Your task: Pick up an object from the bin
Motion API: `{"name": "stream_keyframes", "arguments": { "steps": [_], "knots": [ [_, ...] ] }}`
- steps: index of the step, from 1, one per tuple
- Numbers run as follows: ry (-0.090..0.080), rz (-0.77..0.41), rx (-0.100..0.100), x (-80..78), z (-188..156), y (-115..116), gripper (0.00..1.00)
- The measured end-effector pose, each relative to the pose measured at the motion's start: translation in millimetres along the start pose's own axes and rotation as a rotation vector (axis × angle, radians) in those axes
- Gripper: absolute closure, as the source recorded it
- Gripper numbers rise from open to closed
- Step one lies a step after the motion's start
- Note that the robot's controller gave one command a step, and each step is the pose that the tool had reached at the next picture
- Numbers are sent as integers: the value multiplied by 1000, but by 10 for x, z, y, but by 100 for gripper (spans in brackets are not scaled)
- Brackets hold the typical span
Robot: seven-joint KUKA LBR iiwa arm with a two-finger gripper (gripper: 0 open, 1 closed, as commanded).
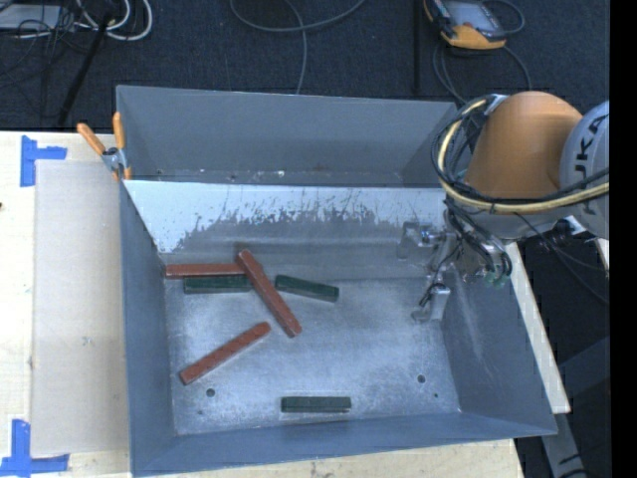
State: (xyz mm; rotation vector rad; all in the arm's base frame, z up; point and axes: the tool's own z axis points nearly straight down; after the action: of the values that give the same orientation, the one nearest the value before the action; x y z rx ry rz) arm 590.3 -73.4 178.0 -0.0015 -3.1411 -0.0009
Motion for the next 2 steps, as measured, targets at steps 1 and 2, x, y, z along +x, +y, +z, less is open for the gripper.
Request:
{"name": "stream_keyframes", "arguments": {
  "steps": [1, 2],
  "knots": [
    [-4, 96, 0, -143, 591, 488, 0],
    [4, 18, -1, -210, 689, 594, 0]
  ]
}}
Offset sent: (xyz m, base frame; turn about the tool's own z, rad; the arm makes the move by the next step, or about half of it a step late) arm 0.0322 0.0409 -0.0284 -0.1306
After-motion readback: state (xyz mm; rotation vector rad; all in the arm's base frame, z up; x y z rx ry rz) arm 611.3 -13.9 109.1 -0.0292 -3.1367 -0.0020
